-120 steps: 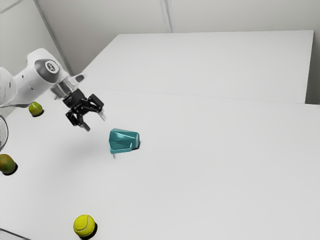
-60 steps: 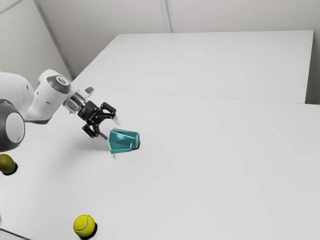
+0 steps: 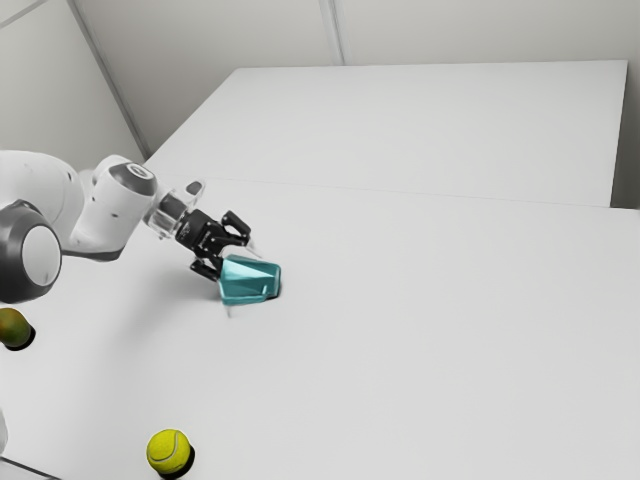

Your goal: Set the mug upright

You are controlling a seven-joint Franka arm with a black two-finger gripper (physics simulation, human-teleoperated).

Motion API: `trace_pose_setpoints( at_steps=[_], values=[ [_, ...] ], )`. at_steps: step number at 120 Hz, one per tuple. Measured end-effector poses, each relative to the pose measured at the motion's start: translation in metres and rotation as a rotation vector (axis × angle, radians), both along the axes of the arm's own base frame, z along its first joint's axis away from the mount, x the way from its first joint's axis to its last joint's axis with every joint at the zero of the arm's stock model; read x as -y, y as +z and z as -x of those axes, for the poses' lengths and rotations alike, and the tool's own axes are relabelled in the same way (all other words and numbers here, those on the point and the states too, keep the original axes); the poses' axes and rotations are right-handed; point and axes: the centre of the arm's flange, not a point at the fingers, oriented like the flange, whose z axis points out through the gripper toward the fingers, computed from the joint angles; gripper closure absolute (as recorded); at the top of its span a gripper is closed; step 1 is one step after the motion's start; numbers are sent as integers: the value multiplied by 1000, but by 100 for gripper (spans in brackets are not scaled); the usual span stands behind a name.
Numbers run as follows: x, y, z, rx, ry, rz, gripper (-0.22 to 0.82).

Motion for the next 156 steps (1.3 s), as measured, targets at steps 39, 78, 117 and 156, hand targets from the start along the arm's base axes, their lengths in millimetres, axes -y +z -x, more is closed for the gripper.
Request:
trace_pose_setpoints(
  at_steps=[39, 78, 117, 156],
  values=[
    [8, 24, -14, 46, -40, -31, 70],
    [38, 54, -20, 70, -171, -137, 75],
    [100, 127, -12, 141, -447, -564, 78],
    [128, 120, 33, 125, -456, -791, 78]
  ],
)
